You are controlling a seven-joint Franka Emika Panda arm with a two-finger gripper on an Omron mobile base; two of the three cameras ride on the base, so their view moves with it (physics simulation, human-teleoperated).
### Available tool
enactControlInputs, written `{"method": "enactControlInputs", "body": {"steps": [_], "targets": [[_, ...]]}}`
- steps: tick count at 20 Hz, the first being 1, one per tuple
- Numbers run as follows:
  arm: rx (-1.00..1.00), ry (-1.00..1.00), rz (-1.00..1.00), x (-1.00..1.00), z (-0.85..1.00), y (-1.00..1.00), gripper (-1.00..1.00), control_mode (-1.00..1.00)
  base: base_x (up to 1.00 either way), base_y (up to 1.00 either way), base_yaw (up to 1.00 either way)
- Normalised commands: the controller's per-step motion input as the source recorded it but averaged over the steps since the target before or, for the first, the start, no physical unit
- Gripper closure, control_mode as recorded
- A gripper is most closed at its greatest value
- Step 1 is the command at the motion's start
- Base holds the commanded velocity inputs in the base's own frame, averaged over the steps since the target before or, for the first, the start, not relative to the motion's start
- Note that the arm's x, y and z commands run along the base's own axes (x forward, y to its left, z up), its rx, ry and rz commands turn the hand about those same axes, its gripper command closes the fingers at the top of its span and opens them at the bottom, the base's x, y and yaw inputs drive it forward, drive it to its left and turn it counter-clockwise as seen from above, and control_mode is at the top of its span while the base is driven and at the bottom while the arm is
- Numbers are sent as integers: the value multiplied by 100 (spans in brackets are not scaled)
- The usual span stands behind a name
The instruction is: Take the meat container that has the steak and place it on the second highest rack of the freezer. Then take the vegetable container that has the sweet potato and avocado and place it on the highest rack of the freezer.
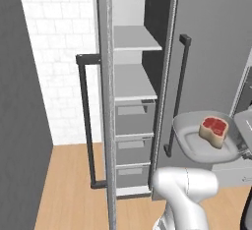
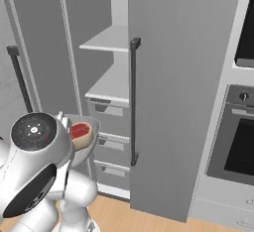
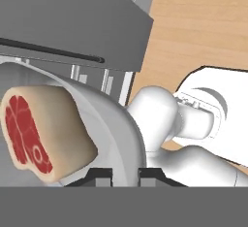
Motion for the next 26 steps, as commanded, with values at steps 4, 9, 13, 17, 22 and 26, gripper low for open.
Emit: {"method": "enactControlInputs", "body": {"steps": [4,9,13,17,22,26], "targets": [[0,0,0,0,0,0,100,100,31,0,-9],[0,0,0,0,0,0,100,100,38,0,1],[0,0,0,0,0,0,100,100,13,-10,11],[0,0,0,0,0,0,100,100,22,-11,14],[0,0,0,0,0,0,100,100,33,-41,3],[0,0,0,0,0,0,100,100,38,-36,0]]}}
